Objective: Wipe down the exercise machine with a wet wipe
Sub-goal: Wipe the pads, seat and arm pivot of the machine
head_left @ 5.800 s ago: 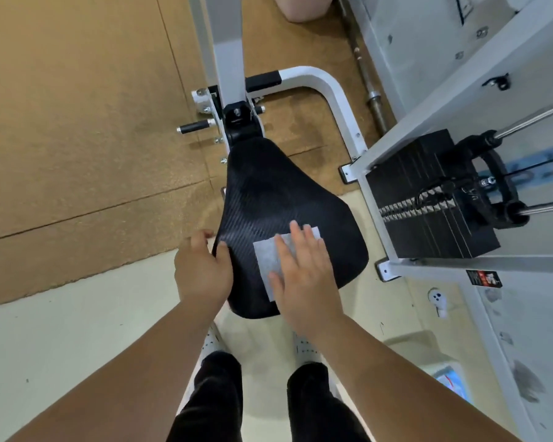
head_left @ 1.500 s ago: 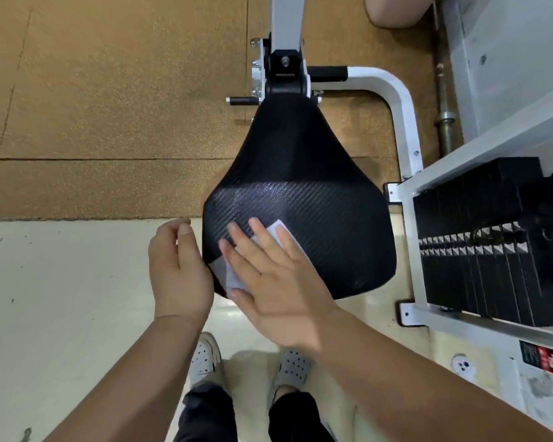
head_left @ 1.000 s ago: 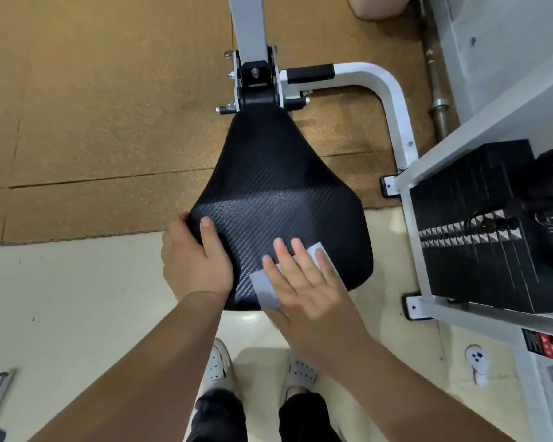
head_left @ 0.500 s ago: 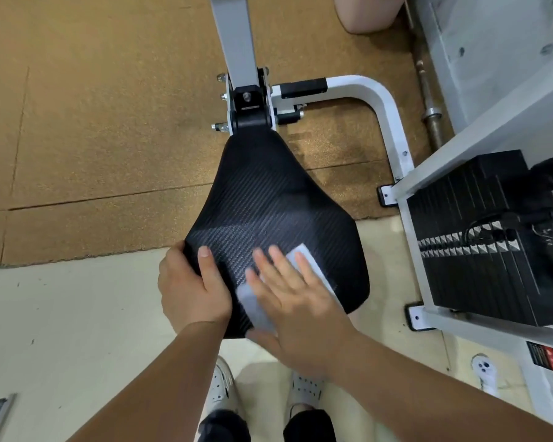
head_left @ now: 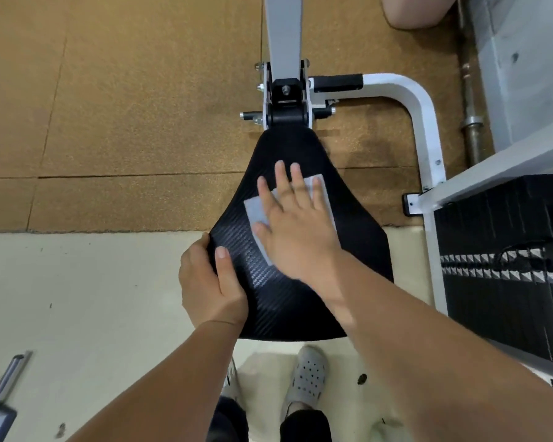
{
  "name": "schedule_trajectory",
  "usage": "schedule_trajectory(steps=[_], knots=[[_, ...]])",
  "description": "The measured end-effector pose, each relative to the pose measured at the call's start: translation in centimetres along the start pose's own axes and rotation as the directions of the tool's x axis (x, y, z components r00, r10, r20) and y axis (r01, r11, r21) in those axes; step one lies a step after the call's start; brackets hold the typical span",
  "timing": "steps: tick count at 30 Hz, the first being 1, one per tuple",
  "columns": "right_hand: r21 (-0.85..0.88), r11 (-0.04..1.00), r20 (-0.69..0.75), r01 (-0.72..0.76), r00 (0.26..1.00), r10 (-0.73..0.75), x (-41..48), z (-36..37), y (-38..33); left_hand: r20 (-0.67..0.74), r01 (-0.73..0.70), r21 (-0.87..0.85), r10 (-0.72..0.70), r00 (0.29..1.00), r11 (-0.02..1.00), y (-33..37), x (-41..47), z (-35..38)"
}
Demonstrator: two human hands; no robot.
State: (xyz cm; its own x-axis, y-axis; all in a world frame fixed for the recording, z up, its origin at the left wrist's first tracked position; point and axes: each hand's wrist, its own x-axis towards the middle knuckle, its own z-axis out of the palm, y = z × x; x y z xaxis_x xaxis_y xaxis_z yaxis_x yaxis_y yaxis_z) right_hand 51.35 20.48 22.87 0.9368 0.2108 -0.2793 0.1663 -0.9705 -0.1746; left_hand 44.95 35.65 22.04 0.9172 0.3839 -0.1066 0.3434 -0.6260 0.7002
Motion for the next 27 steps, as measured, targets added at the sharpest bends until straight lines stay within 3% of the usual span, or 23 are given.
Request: schedule_trajectory(steps=[3, 6, 8, 11, 16, 18, 20, 22, 23, 25, 27], knots=[[-0.044, 0.93, 0.057, 0.365, 0.93, -0.362, -6.9, 1.1, -0.2, -0.023, 0.022, -0.155, -0.025, 0.999, 0.988, -0.5, 0.1, -0.1], [-0.048, 0.84, 0.108, 0.541, 0.839, -0.534, -8.9, 1.0, 4.0, -0.033, 0.048, -0.188, -0.055, 0.998, 0.981, -0.7, 0.1, 0.1], [-0.105, 0.859, 0.135, 0.501, 0.863, -0.487, -5.5, -0.1, 6.4, -0.03, 0.061, -0.19, -0.068, 0.997, 0.98, -0.6, 0.0, 0.1], [-0.118, 0.975, 0.112, 0.189, 0.978, -0.176, 3.7, -2.4, 7.0, -0.024, 0.075, -0.186, -0.081, 0.996, 0.98, -0.6, 0.0, 0.2], [0.01, 0.992, 0.027, -0.124, 0.992, 0.123, 11.5, -3.6, 4.0, -0.018, 0.047, -0.177, -0.051, 0.999, 0.983, -0.8, 0.1, 0.1], [-0.035, 0.998, 0.087, -0.06, 0.994, 0.063, 10.0, -3.2, 1.0, -0.019, 0.018, -0.19, -0.022, 1.0, 0.982, -0.9, 0.1, 0.1], [-0.091, 0.971, 0.172, 0.219, 0.964, -0.201, 5.9, -2.4, -1.1, -0.035, -0.014, -0.197, 0.007, 0.999, 0.98, -1.1, -0.1, 0.1], [-0.116, 0.858, 0.218, 0.501, 0.855, -0.47, 2.6, -1.9, -1.0, -0.05, 0.013, -0.205, -0.024, 0.998, 0.979, -1.1, -0.1, 0.2], [-0.081, 0.822, 0.226, 0.564, 0.813, -0.536, 2.8, -2.1, 0.2, -0.056, 0.026, -0.2, -0.038, 0.998, 0.979, -1.1, -0.1, 0.2], [-0.097, 0.832, 0.232, 0.546, 0.826, -0.514, 6.1, -2.7, 2.5, -0.052, 0.032, -0.182, -0.042, 0.998, 0.983, -1.1, -0.2, 0.2], [-0.117, 0.921, 0.192, 0.372, 0.918, -0.347, 9.9, -3.9, 3.8, -0.04, 0.033, -0.176, -0.04, 0.998, 0.984, -1.1, -0.2, 0.1]])
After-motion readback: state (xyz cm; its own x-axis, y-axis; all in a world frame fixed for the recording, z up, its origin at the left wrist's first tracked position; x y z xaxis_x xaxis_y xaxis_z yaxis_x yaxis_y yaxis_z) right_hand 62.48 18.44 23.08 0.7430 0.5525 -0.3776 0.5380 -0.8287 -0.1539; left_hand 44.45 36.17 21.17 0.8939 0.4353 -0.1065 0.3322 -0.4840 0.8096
